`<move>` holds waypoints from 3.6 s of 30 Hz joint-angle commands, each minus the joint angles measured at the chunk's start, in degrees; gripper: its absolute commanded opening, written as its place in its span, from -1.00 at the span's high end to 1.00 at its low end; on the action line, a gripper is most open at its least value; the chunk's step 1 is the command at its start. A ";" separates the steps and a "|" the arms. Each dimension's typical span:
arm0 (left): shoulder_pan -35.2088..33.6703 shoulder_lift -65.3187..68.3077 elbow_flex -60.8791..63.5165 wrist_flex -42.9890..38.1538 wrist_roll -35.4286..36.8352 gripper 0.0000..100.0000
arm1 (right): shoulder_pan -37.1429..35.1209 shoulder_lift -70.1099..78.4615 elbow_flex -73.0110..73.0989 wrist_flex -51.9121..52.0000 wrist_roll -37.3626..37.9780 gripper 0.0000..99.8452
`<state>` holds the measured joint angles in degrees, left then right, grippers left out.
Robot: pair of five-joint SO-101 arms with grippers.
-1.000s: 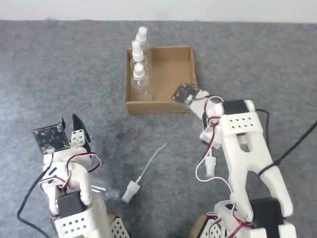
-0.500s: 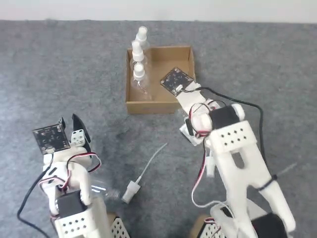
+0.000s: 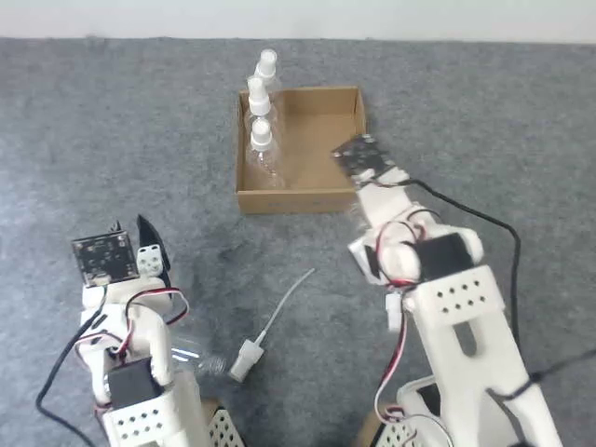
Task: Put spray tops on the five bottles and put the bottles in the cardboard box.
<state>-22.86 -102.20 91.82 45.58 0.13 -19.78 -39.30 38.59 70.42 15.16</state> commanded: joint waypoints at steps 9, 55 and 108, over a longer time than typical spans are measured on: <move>4.48 -0.26 -17.01 17.85 -13.10 0.74 | 11.82 -8.31 6.42 -9.98 -5.63 0.85; 49.49 67.60 -33.98 22.33 -11.96 0.69 | 17.36 -8.31 7.82 -13.14 -8.35 0.85; 44.13 77.98 -46.99 21.10 -7.03 0.98 | 17.45 -8.31 7.91 -13.85 -8.00 0.85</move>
<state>21.63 -20.97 47.78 66.15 -7.69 -2.99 -46.15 46.77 57.85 7.43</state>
